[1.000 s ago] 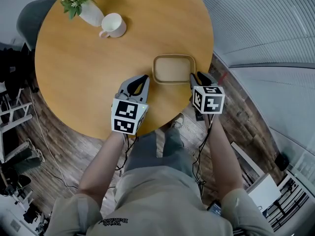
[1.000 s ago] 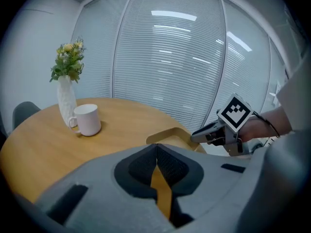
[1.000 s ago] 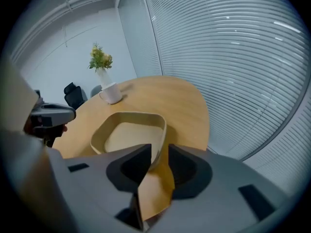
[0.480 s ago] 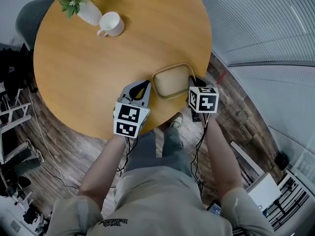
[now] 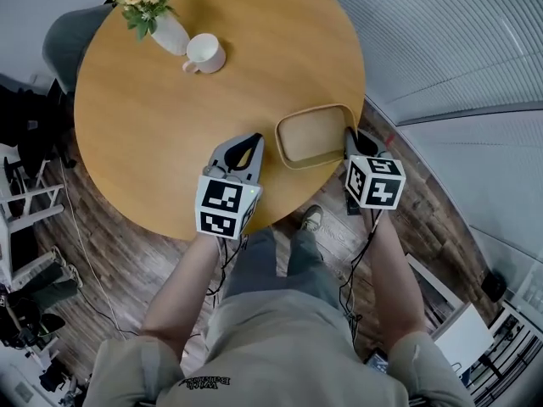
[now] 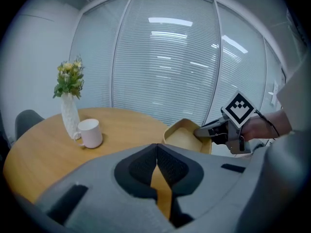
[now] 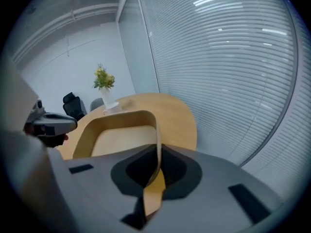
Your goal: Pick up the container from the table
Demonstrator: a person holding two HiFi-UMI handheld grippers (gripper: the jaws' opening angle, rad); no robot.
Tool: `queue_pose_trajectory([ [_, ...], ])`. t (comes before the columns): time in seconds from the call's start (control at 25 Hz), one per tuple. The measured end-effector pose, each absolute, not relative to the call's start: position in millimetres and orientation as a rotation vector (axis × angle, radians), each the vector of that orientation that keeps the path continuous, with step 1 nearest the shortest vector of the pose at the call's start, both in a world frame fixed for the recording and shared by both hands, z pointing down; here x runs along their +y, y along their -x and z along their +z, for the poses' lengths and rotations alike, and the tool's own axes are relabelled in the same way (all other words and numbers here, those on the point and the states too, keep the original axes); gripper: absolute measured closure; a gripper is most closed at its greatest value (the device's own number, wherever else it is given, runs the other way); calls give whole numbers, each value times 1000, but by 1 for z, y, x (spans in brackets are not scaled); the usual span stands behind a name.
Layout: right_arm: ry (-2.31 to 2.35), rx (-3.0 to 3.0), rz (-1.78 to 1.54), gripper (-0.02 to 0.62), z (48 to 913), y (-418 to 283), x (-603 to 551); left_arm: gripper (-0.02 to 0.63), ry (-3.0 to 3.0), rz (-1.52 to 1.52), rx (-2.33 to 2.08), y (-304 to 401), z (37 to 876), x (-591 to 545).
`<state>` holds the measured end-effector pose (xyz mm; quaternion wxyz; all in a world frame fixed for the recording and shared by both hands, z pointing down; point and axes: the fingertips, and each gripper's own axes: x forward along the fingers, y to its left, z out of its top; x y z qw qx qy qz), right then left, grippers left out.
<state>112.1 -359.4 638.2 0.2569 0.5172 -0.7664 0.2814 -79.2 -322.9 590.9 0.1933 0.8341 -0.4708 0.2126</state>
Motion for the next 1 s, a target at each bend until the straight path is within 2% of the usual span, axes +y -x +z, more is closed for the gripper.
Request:
queue_pose_trajectory([
  [0.64,-1582,-2443,373,563,390,-105,-343,586,-2702,443,-1470,81,394,-312],
  [1.0,-1697,-2520,105,563,293,-114,-298,586,-2810,252,-1561,79,304,-281],
])
